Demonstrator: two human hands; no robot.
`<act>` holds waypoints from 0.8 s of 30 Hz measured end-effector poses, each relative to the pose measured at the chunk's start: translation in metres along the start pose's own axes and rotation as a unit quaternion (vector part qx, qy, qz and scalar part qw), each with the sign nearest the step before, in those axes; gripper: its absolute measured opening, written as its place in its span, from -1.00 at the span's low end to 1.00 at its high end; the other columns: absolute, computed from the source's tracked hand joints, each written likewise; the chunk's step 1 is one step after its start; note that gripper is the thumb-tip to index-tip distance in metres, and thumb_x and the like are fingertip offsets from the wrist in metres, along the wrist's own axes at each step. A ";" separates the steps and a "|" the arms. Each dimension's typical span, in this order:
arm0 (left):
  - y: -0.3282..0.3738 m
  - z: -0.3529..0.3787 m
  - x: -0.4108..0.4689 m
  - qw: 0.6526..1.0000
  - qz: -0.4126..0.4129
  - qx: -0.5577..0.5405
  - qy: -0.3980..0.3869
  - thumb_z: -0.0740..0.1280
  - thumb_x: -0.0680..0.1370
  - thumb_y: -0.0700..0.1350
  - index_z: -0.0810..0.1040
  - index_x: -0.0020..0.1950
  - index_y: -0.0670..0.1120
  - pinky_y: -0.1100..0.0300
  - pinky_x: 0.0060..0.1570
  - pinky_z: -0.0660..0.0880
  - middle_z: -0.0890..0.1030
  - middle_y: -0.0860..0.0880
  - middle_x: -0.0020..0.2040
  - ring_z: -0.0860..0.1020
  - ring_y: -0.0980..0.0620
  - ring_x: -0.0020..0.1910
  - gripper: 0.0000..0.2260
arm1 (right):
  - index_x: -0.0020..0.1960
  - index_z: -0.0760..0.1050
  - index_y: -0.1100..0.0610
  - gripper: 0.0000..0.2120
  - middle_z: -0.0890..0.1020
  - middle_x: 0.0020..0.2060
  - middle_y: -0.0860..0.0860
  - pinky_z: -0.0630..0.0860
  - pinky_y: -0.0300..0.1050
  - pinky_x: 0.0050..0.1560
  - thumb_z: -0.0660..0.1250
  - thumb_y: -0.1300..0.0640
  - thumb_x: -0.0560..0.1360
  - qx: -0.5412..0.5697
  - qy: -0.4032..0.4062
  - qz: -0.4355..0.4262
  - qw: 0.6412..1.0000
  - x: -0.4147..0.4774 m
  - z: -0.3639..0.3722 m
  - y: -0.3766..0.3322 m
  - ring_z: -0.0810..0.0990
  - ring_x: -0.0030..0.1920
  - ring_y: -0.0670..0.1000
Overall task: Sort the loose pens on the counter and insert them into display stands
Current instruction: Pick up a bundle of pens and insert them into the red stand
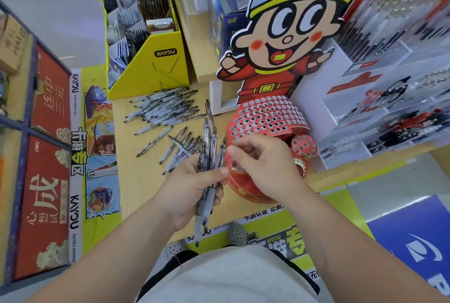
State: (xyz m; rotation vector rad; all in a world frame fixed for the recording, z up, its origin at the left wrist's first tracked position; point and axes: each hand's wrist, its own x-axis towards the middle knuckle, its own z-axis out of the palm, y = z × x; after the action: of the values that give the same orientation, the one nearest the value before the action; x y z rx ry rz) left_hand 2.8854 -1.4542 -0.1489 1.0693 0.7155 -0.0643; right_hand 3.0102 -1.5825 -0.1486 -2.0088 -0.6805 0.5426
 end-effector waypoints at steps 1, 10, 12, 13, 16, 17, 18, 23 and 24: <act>0.000 0.005 0.000 1.000 0.004 0.014 -0.007 0.44 0.53 -0.26 0.54 0.01 -0.19 0.12 -0.40 0.47 0.55 -0.14 -0.28 0.49 -0.06 -0.40 -0.88 | -0.09 0.64 -0.11 -0.98 0.66 -0.26 -0.16 0.58 -0.16 -0.10 0.47 -0.01 0.50 0.019 -0.026 0.002 0.999 -0.001 -0.003 -0.003 0.63 -0.21 -0.15; -0.001 0.040 0.002 0.997 0.025 0.044 -0.054 0.48 0.50 -0.22 0.61 -0.20 -0.04 0.12 -0.38 0.48 0.55 -0.15 -0.29 0.49 -0.06 -0.40 -0.86 | -0.12 0.64 0.13 -0.96 0.63 -0.35 0.07 0.37 -0.21 -0.42 0.48 0.18 0.49 0.230 -0.086 0.092 0.965 -0.012 -0.041 0.010 0.51 -0.36 0.00; -0.003 0.046 0.001 0.998 0.022 0.035 -0.049 0.51 0.45 -0.16 0.58 -0.09 -0.10 0.11 -0.37 0.50 0.55 -0.16 -0.25 0.51 -0.05 -0.37 -0.86 | -0.13 0.63 0.16 -0.95 0.66 -0.33 0.12 0.39 -0.17 -0.43 0.47 0.20 0.50 0.238 -0.075 0.097 0.963 -0.012 -0.048 0.012 0.55 -0.32 0.11; -0.005 0.048 0.001 0.998 0.019 0.028 -0.044 0.51 0.42 -0.13 0.57 -0.04 -0.13 0.11 -0.36 0.50 0.55 -0.16 -0.24 0.52 -0.05 -0.36 -0.80 | -0.15 0.61 0.17 -0.94 0.67 -0.33 0.12 0.40 -0.17 -0.43 0.45 0.23 0.50 0.249 -0.061 0.104 0.961 -0.011 -0.052 0.013 0.58 -0.32 0.10; -0.010 0.046 0.002 1.000 0.005 -0.010 -0.010 0.47 0.45 -0.09 0.55 0.04 -0.15 0.11 -0.35 0.53 0.58 -0.13 -0.20 0.53 -0.04 -0.35 -0.76 | -0.23 0.54 0.13 -0.82 0.66 -0.35 0.09 0.44 -0.23 -0.41 0.41 0.30 0.51 0.300 0.002 0.124 0.946 -0.003 -0.064 0.013 0.62 -0.38 -0.01; -0.011 0.043 0.004 1.000 -0.001 -0.024 0.009 0.45 0.49 -0.10 0.55 0.03 -0.15 0.11 -0.36 0.53 0.59 -0.13 -0.20 0.53 -0.04 -0.35 -0.80 | -0.24 0.54 0.12 -0.81 0.66 -0.35 0.08 0.47 -0.24 -0.41 0.41 0.31 0.51 0.311 0.029 0.124 0.942 0.001 -0.068 0.013 0.62 -0.37 -0.02; -0.014 0.039 0.005 0.999 -0.006 -0.037 0.031 0.43 0.53 -0.11 0.56 0.02 -0.15 0.12 -0.36 0.53 0.59 -0.12 -0.21 0.52 -0.03 -0.36 -0.84 | -0.22 0.55 0.12 -0.83 0.66 -0.35 0.07 0.51 -0.23 -0.39 0.41 0.31 0.51 0.314 0.055 0.119 0.940 0.005 -0.072 0.015 0.63 -0.36 -0.01; -0.025 0.019 0.010 0.989 -0.021 -0.081 0.123 0.41 0.58 -0.15 0.57 0.03 -0.16 0.13 -0.41 0.51 0.56 -0.11 -0.26 0.49 -0.03 -0.40 -0.90 | -0.09 0.61 0.07 -0.89 0.69 -0.26 0.06 0.63 -0.05 -0.17 0.47 0.25 0.48 0.198 0.113 0.046 0.973 0.016 -0.074 0.027 0.70 -0.20 0.09; -0.026 0.017 0.009 0.987 -0.020 -0.092 0.132 0.42 0.57 -0.16 0.57 0.02 -0.16 0.12 -0.41 0.50 0.56 -0.12 -0.26 0.48 -0.03 -0.41 -0.90 | -0.07 0.61 0.05 -0.89 0.69 -0.23 0.03 0.65 -0.01 -0.11 0.49 0.22 0.46 0.156 0.110 0.028 0.981 0.016 -0.070 0.032 0.70 -0.16 0.08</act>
State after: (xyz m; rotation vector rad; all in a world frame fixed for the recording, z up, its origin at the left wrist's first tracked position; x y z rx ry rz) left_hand 2.8911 -1.4787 -0.1695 0.8940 0.9627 0.1093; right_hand 3.0731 -1.6290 -0.1443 -1.7627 -0.3772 0.4222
